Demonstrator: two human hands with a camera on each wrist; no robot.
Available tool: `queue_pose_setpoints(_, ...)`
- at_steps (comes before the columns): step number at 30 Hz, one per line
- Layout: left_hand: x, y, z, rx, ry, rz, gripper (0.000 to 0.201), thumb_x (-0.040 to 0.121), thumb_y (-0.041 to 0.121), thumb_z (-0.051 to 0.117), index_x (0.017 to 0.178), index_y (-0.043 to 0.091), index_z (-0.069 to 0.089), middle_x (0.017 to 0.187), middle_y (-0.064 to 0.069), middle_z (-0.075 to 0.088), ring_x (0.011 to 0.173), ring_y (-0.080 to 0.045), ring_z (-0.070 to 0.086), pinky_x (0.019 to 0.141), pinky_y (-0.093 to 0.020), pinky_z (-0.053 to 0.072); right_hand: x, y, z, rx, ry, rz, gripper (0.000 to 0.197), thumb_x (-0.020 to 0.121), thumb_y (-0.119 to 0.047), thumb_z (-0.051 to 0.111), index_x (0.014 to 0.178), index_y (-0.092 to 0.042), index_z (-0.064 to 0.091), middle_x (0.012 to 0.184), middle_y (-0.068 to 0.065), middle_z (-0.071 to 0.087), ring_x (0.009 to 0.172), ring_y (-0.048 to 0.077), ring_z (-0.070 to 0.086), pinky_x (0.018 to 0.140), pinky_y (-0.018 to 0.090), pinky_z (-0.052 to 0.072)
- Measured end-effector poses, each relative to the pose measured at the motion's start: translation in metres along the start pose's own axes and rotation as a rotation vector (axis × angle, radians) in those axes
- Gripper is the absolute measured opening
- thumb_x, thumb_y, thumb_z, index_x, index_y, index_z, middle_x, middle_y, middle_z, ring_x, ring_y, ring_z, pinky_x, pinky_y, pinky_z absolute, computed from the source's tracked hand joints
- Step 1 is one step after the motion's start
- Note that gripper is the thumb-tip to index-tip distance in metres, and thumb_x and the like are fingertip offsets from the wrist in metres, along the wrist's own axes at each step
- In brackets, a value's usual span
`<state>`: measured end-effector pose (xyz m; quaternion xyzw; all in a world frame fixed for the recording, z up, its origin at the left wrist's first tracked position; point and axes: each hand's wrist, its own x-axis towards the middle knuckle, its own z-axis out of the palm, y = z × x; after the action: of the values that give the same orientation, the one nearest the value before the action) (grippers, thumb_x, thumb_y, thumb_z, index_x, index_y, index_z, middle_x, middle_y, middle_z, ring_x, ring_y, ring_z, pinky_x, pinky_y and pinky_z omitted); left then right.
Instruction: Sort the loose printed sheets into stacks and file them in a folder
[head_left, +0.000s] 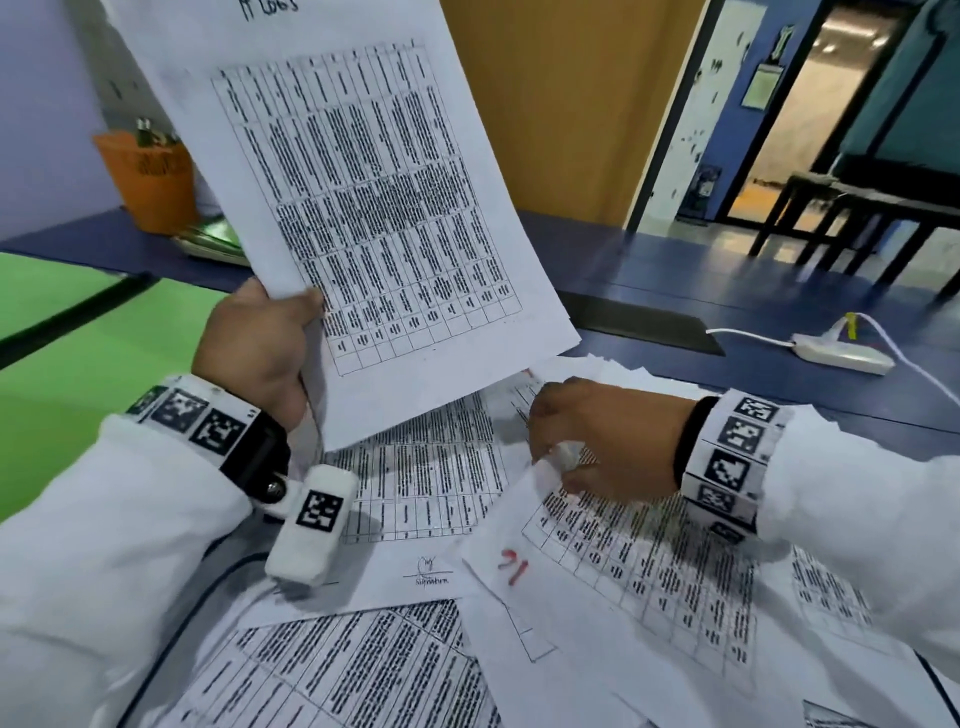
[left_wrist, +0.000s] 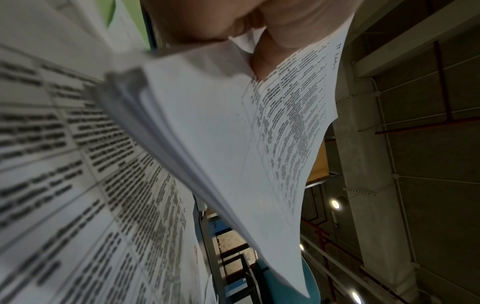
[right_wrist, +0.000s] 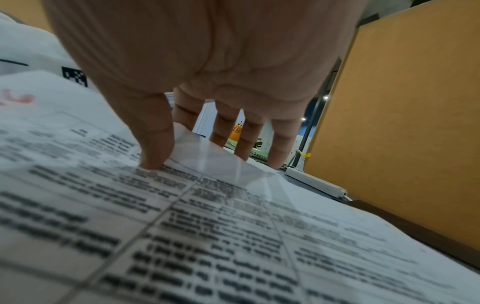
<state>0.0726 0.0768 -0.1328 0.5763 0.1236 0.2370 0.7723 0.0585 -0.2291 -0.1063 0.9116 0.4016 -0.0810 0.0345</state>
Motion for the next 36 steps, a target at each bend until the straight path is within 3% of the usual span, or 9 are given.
queue_pose_setpoints(4, -0.002, 0.001, 0.003, -0.012, -0.016, 0.001, 0.022, 0.1, 0.008, 0.061, 0.091, 0.026, 0.067, 0.085, 0.005, 0.071, 0.084, -0.02, 0.066, 0.076, -0.033, 0.054, -0.001, 0.005, 0.004, 0.056, 0.017, 0.038, 0.042, 0.079, -0.034, 0.076, 0.115, -0.04, 0.057, 0.123, -0.022, 0.056, 0.111, 0.007, 0.055, 0.097, 0.036, 0.049)
queue_pose_setpoints(8, -0.005, 0.001, 0.006, -0.004, -0.001, 0.016, 0.026, 0.103, 0.005, 0.057, 0.089, 0.027, 0.062, 0.083, 0.008, 0.064, 0.059, 0.0, 0.063, 0.048, -0.014, 0.048, 0.001, 0.002, -0.002, -0.015, -0.01, 0.024, 0.047, 0.077, -0.037, 0.076, 0.117, -0.046, 0.054, 0.11, -0.022, 0.057, 0.104, 0.007, 0.052, 0.092, 0.036, 0.049)
queue_pose_setpoints(11, -0.005, 0.001, 0.005, 0.008, -0.01, 0.034, 0.021, 0.102, 0.005, 0.058, 0.097, 0.024, 0.065, 0.078, 0.013, 0.067, 0.049, 0.01, 0.062, 0.044, -0.01, 0.045, 0.004, 0.003, -0.002, -0.08, -0.015, 0.002, 0.038, 0.075, -0.043, 0.076, 0.11, -0.041, 0.061, 0.107, -0.016, 0.056, 0.103, 0.012, 0.049, 0.09, 0.04, 0.047)
queue_pose_setpoints(15, -0.006, 0.002, 0.002, 0.018, -0.004, 0.018, 0.024, 0.1, 0.006, 0.062, 0.092, 0.028, 0.068, 0.08, 0.016, 0.073, 0.067, 0.0, 0.068, 0.065, -0.02, 0.052, -0.001, 0.005, -0.001, -0.095, 0.01, -0.017, 0.024, 0.075, -0.039, 0.076, 0.083, -0.04, 0.053, 0.094, -0.019, 0.056, 0.095, 0.008, 0.054, 0.095, 0.034, 0.044)
queue_pose_setpoints(18, -0.009, 0.004, 0.002, 0.027, -0.003, 0.013, 0.023, 0.099, 0.005, 0.062, 0.096, 0.027, 0.071, 0.093, 0.008, 0.076, 0.085, -0.013, 0.07, 0.083, -0.031, 0.054, -0.013, 0.006, -0.011, -0.057, 0.059, 0.029, 0.023, 0.082, -0.039, 0.074, 0.096, -0.038, 0.056, 0.086, -0.028, 0.056, 0.093, 0.005, 0.055, 0.101, 0.017, 0.025)
queue_pose_setpoints(26, -0.029, 0.014, 0.01, 0.004, -0.149, -0.002, 0.017, 0.089, 0.012, 0.064, 0.104, 0.015, 0.071, 0.087, -0.005, 0.075, 0.083, -0.025, 0.07, 0.079, -0.036, 0.055, -0.059, 0.004, -0.11, 0.212, 0.682, 0.172, 0.012, 0.091, -0.047, 0.052, 0.096, -0.038, 0.057, 0.084, -0.017, 0.061, 0.075, 0.003, 0.057, 0.064, 0.035, 0.047)
queue_pose_setpoints(28, -0.039, 0.018, 0.015, 0.012, -0.204, 0.004, 0.013, 0.092, 0.007, 0.061, 0.103, 0.006, 0.067, 0.075, -0.005, 0.075, 0.073, -0.025, 0.073, 0.069, -0.033, 0.058, -0.057, 0.013, -0.121, 0.323, 0.803, 0.298, 0.015, 0.094, -0.042, 0.055, 0.103, -0.031, 0.059, 0.087, -0.014, 0.067, 0.075, 0.008, 0.062, 0.065, 0.039, 0.051)
queue_pose_setpoints(31, -0.049, 0.021, 0.021, -0.025, -0.24, -0.04, 0.023, 0.099, -0.005, 0.052, 0.114, 0.002, 0.068, 0.101, -0.017, 0.079, 0.097, -0.039, 0.074, 0.088, -0.052, 0.06, -0.041, 0.031, -0.117, 0.484, 0.841, 0.541, 0.023, 0.095, -0.039, 0.06, 0.109, -0.02, 0.062, 0.094, -0.005, 0.07, 0.079, 0.018, 0.065, 0.067, 0.031, 0.05)
queue_pose_setpoints(36, -0.061, 0.023, 0.024, 0.011, -0.378, -0.02, 0.025, 0.089, 0.006, 0.066, 0.114, 0.002, 0.071, 0.109, -0.018, 0.078, 0.104, -0.039, 0.073, 0.096, -0.062, 0.054, -0.014, 0.03, -0.09, 0.857, 0.988, 0.647, 0.038, 0.088, -0.041, 0.063, 0.115, -0.015, 0.061, 0.106, 0.012, 0.068, 0.097, 0.032, 0.065, 0.089, 0.047, 0.054)
